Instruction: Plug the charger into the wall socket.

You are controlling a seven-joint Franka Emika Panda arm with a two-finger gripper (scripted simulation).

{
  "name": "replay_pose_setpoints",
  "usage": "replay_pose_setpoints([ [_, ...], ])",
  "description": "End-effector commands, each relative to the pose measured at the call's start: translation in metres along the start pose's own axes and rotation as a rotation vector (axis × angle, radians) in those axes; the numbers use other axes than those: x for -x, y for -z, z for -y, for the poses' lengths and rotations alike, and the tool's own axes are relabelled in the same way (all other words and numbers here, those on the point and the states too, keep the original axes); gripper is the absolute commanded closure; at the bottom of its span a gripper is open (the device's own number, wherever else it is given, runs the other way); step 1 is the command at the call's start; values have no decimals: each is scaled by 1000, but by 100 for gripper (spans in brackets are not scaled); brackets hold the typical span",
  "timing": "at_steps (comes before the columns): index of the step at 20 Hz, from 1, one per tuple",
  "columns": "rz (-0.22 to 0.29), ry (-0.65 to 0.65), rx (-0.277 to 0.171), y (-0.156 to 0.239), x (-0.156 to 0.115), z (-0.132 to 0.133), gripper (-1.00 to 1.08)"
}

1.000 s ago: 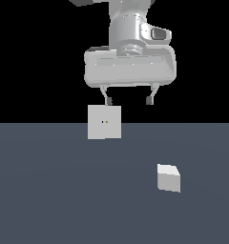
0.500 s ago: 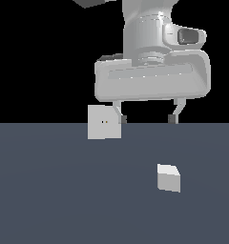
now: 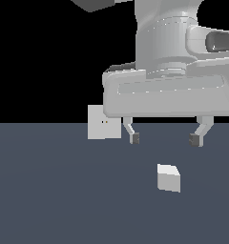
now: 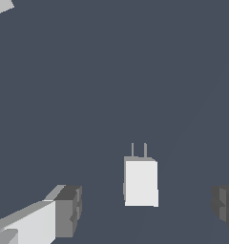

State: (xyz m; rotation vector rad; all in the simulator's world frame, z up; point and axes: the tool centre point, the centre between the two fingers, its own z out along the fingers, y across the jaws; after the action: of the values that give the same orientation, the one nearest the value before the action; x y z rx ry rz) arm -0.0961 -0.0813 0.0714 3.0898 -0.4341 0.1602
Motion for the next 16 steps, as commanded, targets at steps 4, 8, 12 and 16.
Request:
replay_pose_setpoints([
  [4, -8, -19, 0, -8, 7, -6, -92],
  [8, -9, -20, 0, -9, 7, -6, -92],
  [12, -8, -20, 0, -10, 7, -6, -92],
  [16, -8, -20, 0, -18, 8, -6, -92],
])
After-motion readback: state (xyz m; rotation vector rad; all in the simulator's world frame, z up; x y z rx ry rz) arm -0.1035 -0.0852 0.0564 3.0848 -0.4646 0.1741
